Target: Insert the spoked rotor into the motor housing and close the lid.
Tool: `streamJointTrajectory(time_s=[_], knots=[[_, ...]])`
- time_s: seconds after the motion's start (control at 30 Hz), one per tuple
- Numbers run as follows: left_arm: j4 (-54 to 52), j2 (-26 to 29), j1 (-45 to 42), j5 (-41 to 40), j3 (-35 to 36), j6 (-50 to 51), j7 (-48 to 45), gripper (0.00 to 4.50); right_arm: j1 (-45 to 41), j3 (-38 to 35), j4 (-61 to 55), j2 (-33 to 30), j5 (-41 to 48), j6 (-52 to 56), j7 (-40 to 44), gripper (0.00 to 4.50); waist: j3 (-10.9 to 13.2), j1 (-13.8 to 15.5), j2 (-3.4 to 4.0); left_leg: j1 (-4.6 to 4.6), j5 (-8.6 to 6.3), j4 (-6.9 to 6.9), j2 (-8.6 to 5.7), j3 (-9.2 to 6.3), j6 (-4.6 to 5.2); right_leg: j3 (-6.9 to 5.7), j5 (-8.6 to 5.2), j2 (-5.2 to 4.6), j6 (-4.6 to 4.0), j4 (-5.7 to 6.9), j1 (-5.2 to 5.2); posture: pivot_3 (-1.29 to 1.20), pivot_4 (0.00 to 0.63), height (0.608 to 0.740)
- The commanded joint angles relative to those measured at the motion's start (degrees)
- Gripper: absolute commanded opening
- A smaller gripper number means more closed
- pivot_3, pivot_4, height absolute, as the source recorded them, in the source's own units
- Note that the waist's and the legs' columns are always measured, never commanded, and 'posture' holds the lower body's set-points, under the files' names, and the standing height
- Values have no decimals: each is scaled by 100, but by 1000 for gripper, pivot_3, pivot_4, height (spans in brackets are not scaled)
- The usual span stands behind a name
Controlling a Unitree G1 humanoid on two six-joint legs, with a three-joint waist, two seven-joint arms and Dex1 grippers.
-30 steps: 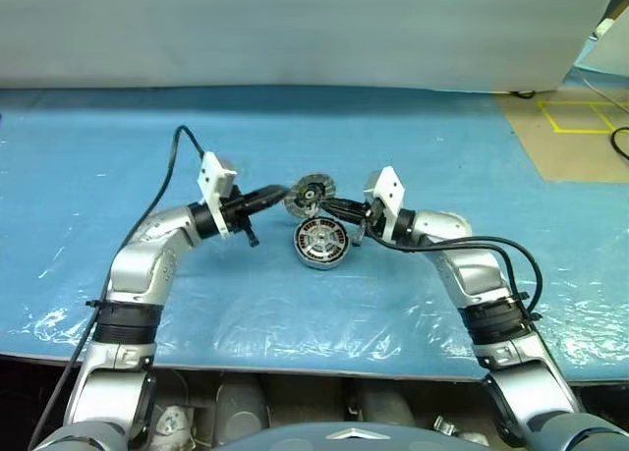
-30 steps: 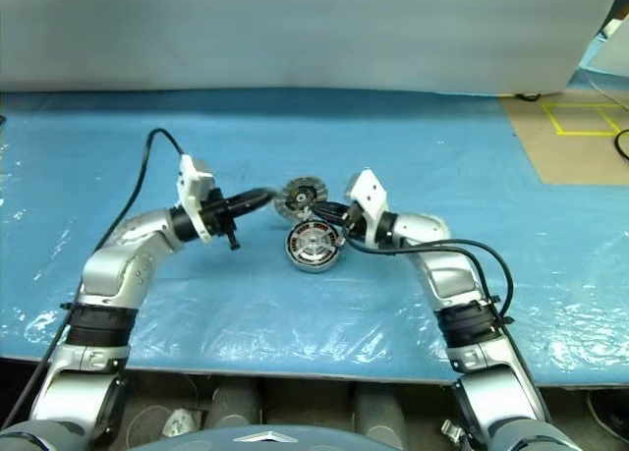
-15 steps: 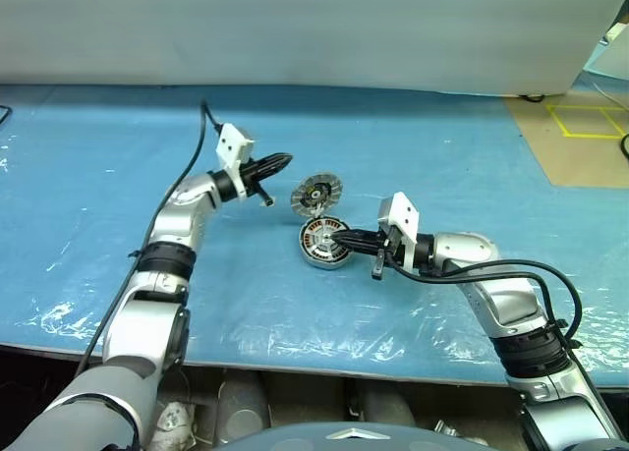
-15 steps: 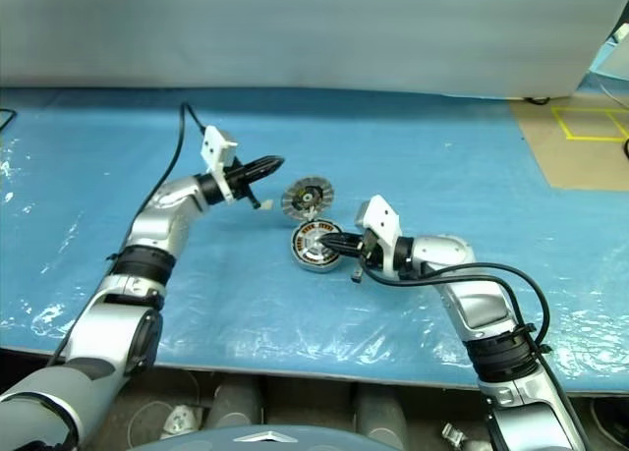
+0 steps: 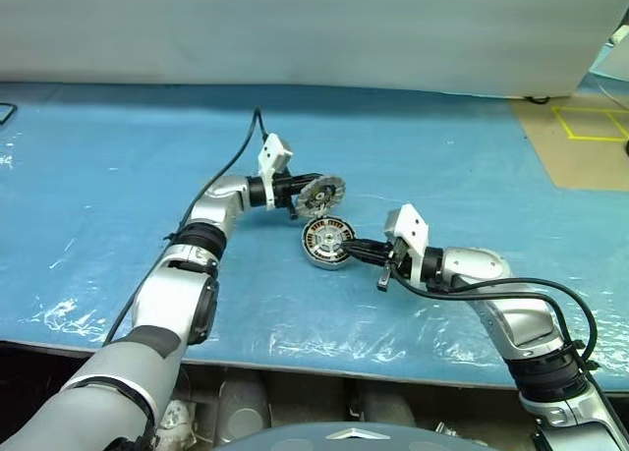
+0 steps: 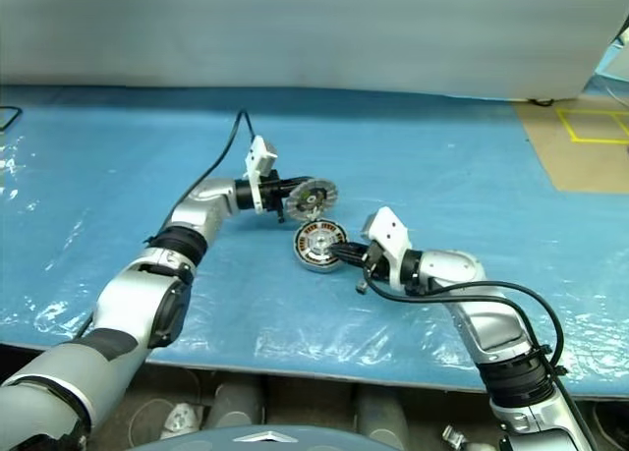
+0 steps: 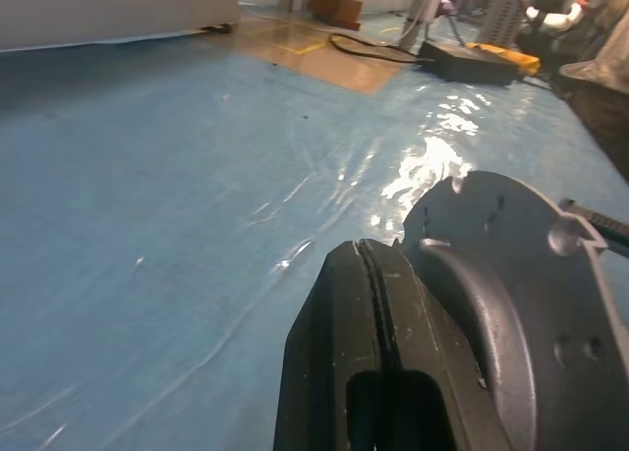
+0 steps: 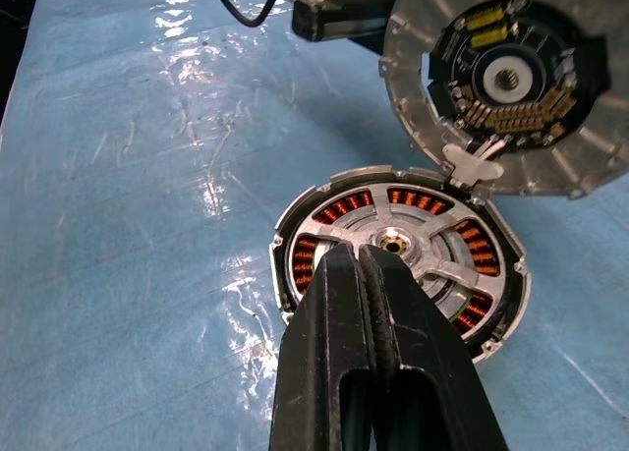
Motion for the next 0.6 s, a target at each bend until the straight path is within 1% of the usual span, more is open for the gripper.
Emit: streamJointTrajectory(time_s=[0.03,0.2,0.3,0.4,0.6], knots=[[-267,-108,-130,-114,5,146,-457,19,32,-150,-276,-40,145,24,-48,0,0,4,0,1,0,0,0,0,0,0,0,0,0,0,1,0,150,740],[-475,-145,14,-57,-103,358,-876,19,44,-226,-289,-3,230,70,-99,0,1,-2,-1,1,0,0,0,-1,0,0,0,0,0,0,0,0,150,740],[-620,-96,137,70,-227,386,-978,19,6,-497,-340,46,558,204,-141,0,1,-1,-1,0,0,-1,0,-1,0,0,0,0,0,-1,1,0,150,740],[-746,-55,256,158,-343,348,-985,19,-49,-724,-384,57,874,356,-156,0,1,0,-1,0,0,-1,0,-1,0,0,0,0,0,-1,0,0,150,740],[-1024,-83,493,321,-466,169,-712,19,-124,-878,-424,37,1120,490,-174,0,1,2,-1,0,0,-1,0,-3,0,-2,-2,0,-2,-2,2,0,150,740]])
